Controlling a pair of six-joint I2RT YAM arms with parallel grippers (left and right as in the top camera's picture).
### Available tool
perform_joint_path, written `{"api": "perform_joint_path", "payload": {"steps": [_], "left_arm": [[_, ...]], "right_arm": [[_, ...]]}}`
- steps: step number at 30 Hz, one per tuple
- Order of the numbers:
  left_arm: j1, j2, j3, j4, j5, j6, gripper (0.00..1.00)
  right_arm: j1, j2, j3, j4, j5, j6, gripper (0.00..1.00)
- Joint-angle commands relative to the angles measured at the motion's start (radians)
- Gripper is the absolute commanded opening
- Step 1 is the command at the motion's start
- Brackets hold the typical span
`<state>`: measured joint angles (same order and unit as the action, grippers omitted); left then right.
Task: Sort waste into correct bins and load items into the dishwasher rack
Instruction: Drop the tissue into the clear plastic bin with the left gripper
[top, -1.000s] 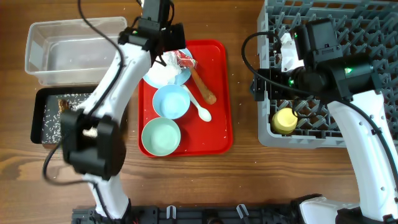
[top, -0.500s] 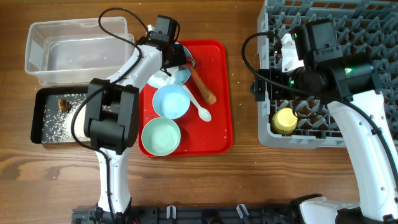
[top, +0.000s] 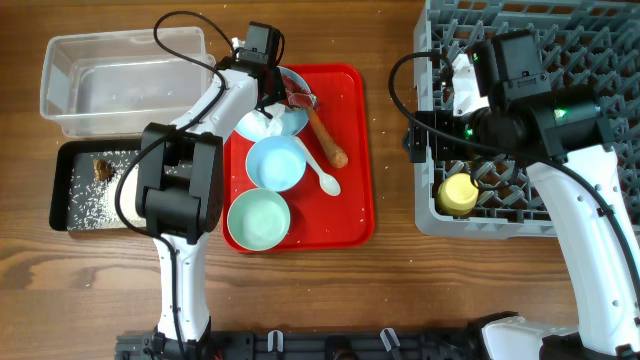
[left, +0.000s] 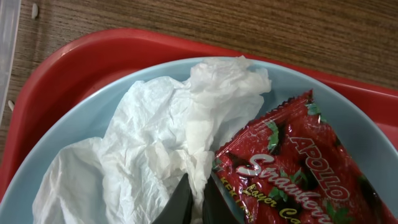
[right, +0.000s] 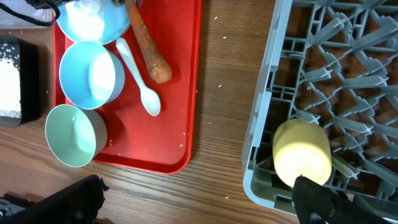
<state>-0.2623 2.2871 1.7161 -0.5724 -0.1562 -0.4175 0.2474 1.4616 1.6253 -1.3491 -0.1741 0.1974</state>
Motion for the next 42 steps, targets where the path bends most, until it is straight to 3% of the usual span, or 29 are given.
{"api": "perform_joint_path", "payload": {"steps": [1,7,13,20,24,25,27,29,31,34,37,40,42], "left_arm": [[-0.008,0.01,0.014,-0.061,0.063,-0.009,0.04],[-0.008,-0.187,0.161,-0.225,0.062,-0.005,0.04],[0.047,-0.373,0.166,-0.262,0.05,0.021,0.04],[0.272,-0.381,0.166,-0.232,0.05,0.04,0.04],[0.399,-0.315,0.166,-0.114,0.051,0.038,0.04],[0.411,-0.296,0.166,-0.1,0.051,0.027,0.14],[0.429,-0.243,0.166,-0.096,0.051,0.017,0.59],[0.436,-0.201,0.166,-0.098,0.051,0.017,0.8],[0.435,-0.185,0.166,-0.1,0.051,0.017,0.92],[0.435,-0.195,0.169,-0.089,0.051,0.017,0.97],[0.432,-0.245,0.17,-0.097,0.138,0.021,0.93],[0.398,-0.325,0.17,-0.116,0.31,0.077,0.82],[0.345,-0.35,0.17,-0.145,0.33,0.078,0.79]], "right_arm": [[0.0,0.007,-0.011,0.0,0.022,0.002,1.0],[0.0,0.007,-0.011,0.001,0.022,0.0,1.0],[0.0,0.007,-0.011,0.001,0.022,0.0,1.0],[0.0,0.007,-0.011,0.004,0.022,0.0,1.0],[0.0,0.007,-0.011,0.004,0.022,0.001,1.0],[0.0,0.007,-0.011,0.004,0.022,0.001,1.0],[0.0,0.007,-0.011,0.002,0.022,0.001,1.0],[0.0,0.007,-0.011,0.002,0.022,0.0,1.0],[0.0,0.007,-0.011,0.001,0.021,-0.012,1.0],[0.0,0.007,-0.011,-0.001,0.021,-0.012,1.0],[0.0,0.007,-0.011,-0.003,0.021,-0.013,1.0],[0.0,0.007,-0.011,-0.002,0.022,-0.013,1.0],[0.0,0.007,-0.011,0.002,0.021,-0.012,1.0]]}}
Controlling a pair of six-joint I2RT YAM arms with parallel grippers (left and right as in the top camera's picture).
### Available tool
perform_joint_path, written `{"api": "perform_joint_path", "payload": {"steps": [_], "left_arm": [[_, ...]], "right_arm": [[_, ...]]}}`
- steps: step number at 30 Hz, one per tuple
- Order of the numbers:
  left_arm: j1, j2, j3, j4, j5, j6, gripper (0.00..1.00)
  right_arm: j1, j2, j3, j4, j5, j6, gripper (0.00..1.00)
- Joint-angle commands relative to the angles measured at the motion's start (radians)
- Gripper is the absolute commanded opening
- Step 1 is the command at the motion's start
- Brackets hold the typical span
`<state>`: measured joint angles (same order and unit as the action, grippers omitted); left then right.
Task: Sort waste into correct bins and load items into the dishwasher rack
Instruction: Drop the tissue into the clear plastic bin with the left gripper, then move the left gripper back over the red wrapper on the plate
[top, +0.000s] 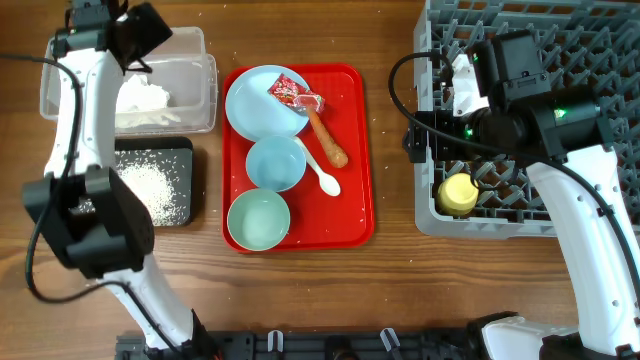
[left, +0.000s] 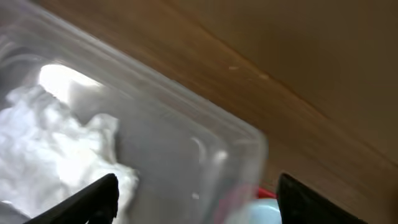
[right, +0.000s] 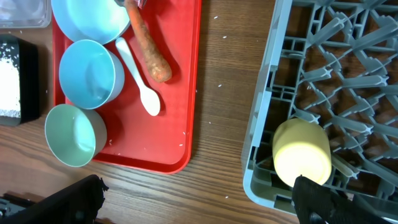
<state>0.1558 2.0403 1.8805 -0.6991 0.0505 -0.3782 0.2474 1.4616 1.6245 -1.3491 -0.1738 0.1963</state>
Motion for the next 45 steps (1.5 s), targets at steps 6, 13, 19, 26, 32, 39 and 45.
{"api": "perform_joint_path", "payload": {"steps": [6,13,19,26,32,39,45], "left_arm": [[-0.279,-0.02,0.003,-0.051,0.053,0.056,0.8],[-0.396,0.172,0.003,0.005,0.053,0.052,0.78],[-0.409,0.268,0.003,0.045,0.054,-0.013,0.72],[-0.422,0.326,0.003,0.058,0.053,-0.019,0.75],[-0.436,0.354,0.003,0.066,0.053,-0.019,0.8],[-0.436,0.377,0.003,0.021,0.053,-0.019,0.62],[-0.436,0.377,0.003,0.022,0.053,-0.019,0.4]], "right_arm": [[0.0,0.007,-0.01,0.002,0.018,-0.011,1.0],[0.0,0.007,-0.01,-0.002,0.018,-0.011,1.0],[0.0,0.007,-0.01,-0.002,0.018,-0.011,1.0],[0.0,0.007,-0.01,0.002,0.018,-0.01,1.0],[0.0,0.007,-0.01,-0.006,0.018,-0.01,1.0],[0.0,0.007,-0.01,-0.009,0.018,-0.011,1.0],[0.0,0.007,-0.01,-0.01,0.018,-0.011,1.0]]}}
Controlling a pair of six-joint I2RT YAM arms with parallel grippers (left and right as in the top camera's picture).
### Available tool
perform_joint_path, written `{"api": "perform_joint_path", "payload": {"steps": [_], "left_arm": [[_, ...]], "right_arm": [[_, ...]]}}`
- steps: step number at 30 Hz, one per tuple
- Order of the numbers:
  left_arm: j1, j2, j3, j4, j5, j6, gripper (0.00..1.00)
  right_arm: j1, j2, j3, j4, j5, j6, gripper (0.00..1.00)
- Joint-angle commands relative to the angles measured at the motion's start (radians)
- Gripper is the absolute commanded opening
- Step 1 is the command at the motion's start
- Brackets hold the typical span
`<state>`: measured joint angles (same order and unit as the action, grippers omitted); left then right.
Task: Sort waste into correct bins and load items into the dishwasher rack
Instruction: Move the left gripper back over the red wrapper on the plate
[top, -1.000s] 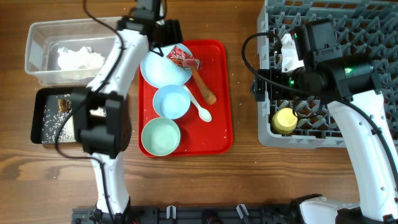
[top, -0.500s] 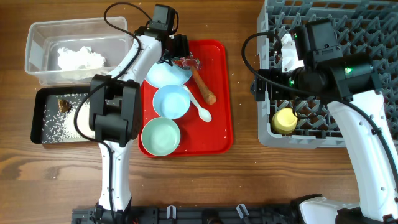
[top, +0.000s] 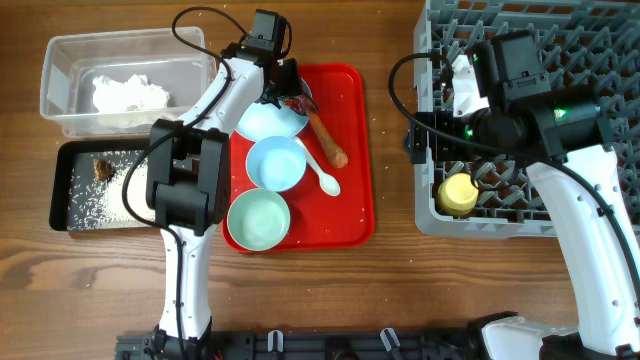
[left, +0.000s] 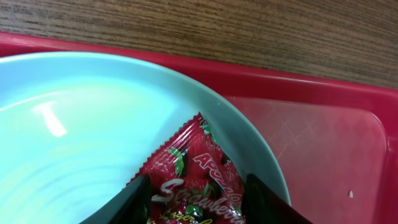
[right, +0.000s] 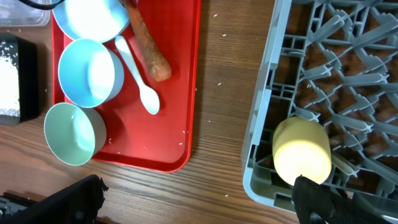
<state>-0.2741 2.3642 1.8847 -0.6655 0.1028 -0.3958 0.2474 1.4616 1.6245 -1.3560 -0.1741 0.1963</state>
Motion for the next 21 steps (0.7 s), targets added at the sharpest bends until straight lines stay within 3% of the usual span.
{"api": "perform_joint_path", "payload": {"steps": [1,10,13,21], "left_arm": [[-0.006,0.053,-0.002,-0.012,0.001,-0.002,0.38],[-0.005,0.074,-0.002,-0.009,0.0,-0.001,0.27],[-0.005,0.077,-0.002,-0.054,0.0,-0.002,0.05],[0.0,0.05,0.003,-0.125,0.0,-0.002,0.04]], "right_arm": [[0.0,0.007,-0.01,-0.003,0.019,-0.011,1.0],[0.0,0.007,-0.01,-0.003,0.019,-0.01,1.0],[0.0,0.007,-0.01,-0.005,0.019,-0.011,1.0],[0.0,0.007,-0.01,-0.012,0.019,-0.012,1.0]]}}
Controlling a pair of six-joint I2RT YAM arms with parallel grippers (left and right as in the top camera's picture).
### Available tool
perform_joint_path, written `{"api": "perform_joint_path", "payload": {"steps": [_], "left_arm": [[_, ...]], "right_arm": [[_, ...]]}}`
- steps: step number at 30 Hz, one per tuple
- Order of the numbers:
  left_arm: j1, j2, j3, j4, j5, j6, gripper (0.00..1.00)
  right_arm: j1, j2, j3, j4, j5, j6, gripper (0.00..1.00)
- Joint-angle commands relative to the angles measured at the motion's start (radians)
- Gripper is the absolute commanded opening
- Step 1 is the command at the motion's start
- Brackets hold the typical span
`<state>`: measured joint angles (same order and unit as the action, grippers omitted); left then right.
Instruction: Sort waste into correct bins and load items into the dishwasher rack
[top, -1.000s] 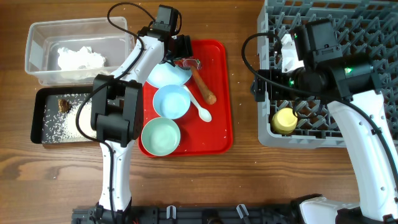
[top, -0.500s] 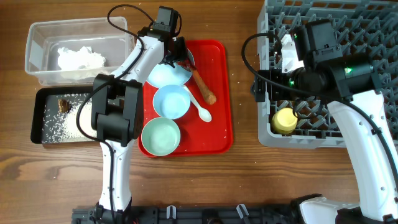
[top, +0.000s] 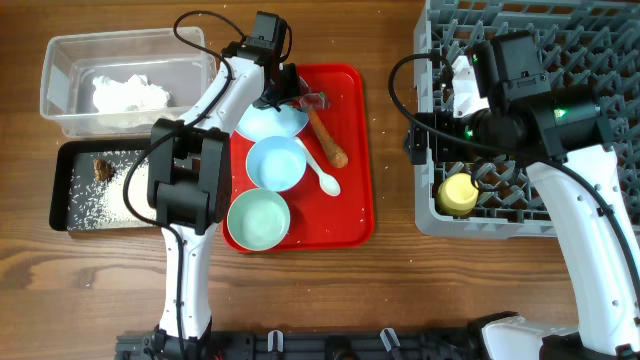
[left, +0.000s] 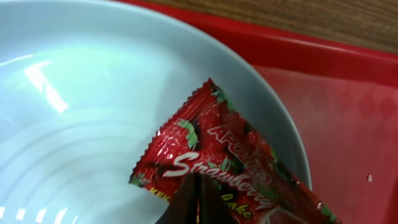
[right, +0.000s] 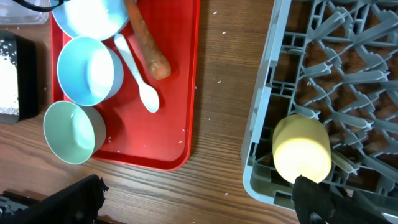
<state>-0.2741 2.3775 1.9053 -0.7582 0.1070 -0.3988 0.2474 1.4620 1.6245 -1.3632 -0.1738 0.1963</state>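
Observation:
A red strawberry snack wrapper (left: 224, 155) lies in the pale blue plate (left: 74, 124) at the back of the red tray (top: 350, 200). My left gripper (left: 194, 205) is shut on the wrapper's near edge; from overhead the wrapper (top: 308, 100) shows at the plate's right rim. On the tray also lie a carrot (top: 327, 135), a white spoon (top: 322, 172), a blue bowl (top: 275, 163) and a green bowl (top: 257, 220). My right gripper (right: 193, 208) hangs open over the rack's left edge, holding nothing. A yellow cup (right: 301, 155) sits in the grey dishwasher rack (right: 267, 93).
A clear bin (top: 60, 110) at the back left holds a crumpled white tissue (top: 130, 95). In front of it, a black tray (top: 65, 195) holds rice and a brown scrap. Bare wood lies between the red tray and the rack.
My left gripper stood open astride the wrapper in the plate; now it is shut on the wrapper. The right arm has not moved.
My left gripper was shut on a white tissue in the plate. Then it was open over the clear bin with the tissue lying inside. It was then back at the plate, open over the wrapper, and now grips it. The right arm stayed put.

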Motion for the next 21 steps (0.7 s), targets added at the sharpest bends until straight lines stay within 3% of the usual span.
{"api": "perform_joint_path", "payload": {"steps": [1,5,9,11,21], "left_arm": [[0.0,0.024,-0.014,-0.034,-0.004,0.002,0.04],[0.004,-0.087,-0.006,-0.034,-0.019,0.002,0.05],[-0.002,-0.114,-0.007,0.004,-0.019,0.041,0.58],[-0.004,-0.098,-0.007,0.017,-0.023,0.055,0.7],[-0.004,0.019,-0.008,0.021,-0.042,0.055,0.8]], "right_arm": [[0.0,0.007,-0.01,-0.006,0.018,-0.013,1.0],[0.0,0.007,-0.01,-0.008,0.018,-0.013,1.0],[0.0,0.007,-0.01,-0.006,0.018,-0.013,1.0],[0.0,0.007,-0.01,-0.009,0.018,-0.013,1.0],[0.0,0.007,-0.01,-0.019,0.019,-0.013,1.0]]}}
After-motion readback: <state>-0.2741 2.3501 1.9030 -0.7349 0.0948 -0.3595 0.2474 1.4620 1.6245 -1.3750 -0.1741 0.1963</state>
